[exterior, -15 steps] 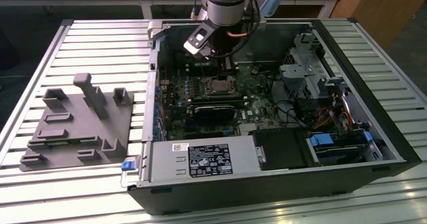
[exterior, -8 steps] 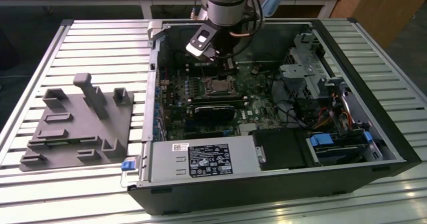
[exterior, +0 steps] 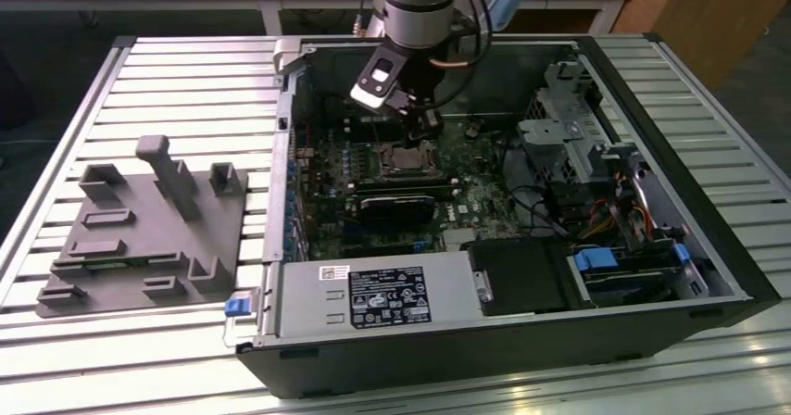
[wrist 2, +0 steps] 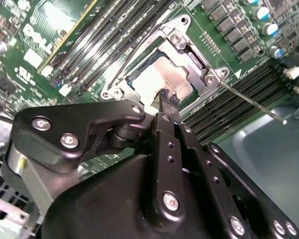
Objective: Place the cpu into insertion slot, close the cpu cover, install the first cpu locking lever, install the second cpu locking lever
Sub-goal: 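Close the cpu cover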
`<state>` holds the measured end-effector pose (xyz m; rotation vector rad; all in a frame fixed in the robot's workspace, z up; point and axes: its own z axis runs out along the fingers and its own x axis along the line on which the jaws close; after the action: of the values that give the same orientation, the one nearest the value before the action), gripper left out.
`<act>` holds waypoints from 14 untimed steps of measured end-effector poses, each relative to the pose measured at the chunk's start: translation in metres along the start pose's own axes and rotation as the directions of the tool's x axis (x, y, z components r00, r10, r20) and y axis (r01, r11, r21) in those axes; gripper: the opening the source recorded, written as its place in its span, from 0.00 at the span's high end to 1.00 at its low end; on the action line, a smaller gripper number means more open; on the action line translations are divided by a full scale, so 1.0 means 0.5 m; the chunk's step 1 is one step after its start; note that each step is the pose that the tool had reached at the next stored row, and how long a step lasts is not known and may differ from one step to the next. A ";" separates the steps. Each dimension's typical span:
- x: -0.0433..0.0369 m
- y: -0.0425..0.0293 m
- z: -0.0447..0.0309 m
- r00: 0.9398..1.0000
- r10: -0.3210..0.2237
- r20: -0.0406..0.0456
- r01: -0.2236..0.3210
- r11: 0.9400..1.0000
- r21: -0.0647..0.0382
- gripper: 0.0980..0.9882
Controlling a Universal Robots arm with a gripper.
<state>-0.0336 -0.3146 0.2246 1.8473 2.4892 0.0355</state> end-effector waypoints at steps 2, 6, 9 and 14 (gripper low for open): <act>0.000 0.000 0.000 1.000 -0.031 -0.001 0.031 1.000 -0.001 0.99; 0.000 0.000 0.000 0.996 -0.086 -0.004 0.086 0.996 -0.002 0.99; 0.000 0.000 0.000 0.992 -0.127 -0.005 0.127 0.992 -0.003 0.99; 0.000 0.000 0.000 0.980 -0.201 -0.008 0.201 0.980 -0.005 0.99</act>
<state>-0.0336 -0.3146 0.2245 1.5872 2.6654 0.0419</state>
